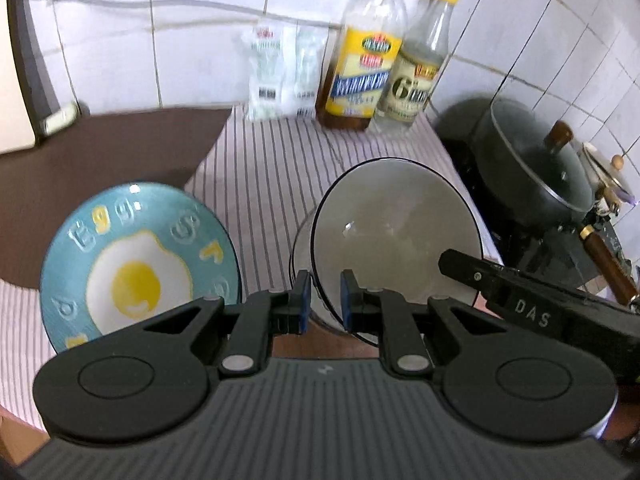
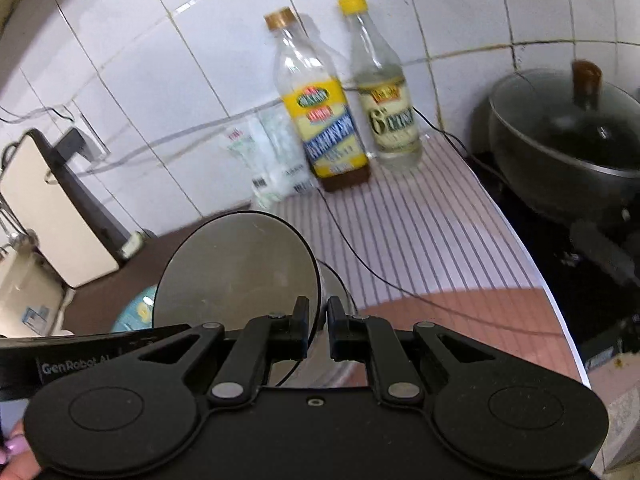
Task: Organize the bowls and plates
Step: 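Lower the held bowl into the bowl stack and open both grippers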
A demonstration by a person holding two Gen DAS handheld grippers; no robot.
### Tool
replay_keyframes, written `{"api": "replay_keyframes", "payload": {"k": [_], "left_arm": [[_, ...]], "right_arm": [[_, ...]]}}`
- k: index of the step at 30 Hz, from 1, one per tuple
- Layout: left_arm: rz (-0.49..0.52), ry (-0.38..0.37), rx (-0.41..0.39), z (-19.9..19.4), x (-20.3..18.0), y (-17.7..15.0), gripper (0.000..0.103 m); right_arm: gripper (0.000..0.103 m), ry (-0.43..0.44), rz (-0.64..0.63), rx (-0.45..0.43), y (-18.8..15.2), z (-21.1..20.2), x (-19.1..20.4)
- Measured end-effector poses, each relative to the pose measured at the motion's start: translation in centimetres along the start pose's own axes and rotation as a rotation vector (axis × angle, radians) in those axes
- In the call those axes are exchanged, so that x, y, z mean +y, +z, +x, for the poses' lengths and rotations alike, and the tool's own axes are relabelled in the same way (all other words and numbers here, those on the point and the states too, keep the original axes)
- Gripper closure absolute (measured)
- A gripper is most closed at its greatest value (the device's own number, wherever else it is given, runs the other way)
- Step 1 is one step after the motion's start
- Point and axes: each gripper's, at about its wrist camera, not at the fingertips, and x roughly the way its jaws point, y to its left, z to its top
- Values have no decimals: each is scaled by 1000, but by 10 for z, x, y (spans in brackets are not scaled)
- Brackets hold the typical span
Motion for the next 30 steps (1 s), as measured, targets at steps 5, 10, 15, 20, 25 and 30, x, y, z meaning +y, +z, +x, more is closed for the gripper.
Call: {"api": "replay_keyframes", "payload": {"k": [5,10,15,20,25,30], "left_arm": [[56,54,-9,9,-8,-6,89],[101,84,9,20,-10,-1,89],[118,94,32,27,-11,-3,89],[132,107,46,32,-14,-3,89],[121,111,41,34,-13,-2,89],[102,106,32,34,-11,-3,89]], "right_arm": [[90,-17,-46,-14,-9,11,2],[91,-57,-131,-62,-11,19,10],[90,-95,-199,-81,-19,25,14],[91,-104,-248,-104,-21,28,13],[90,-91,-262,-104,-19,32,9],[89,-85,-299,-125,-24,32,10]]}}
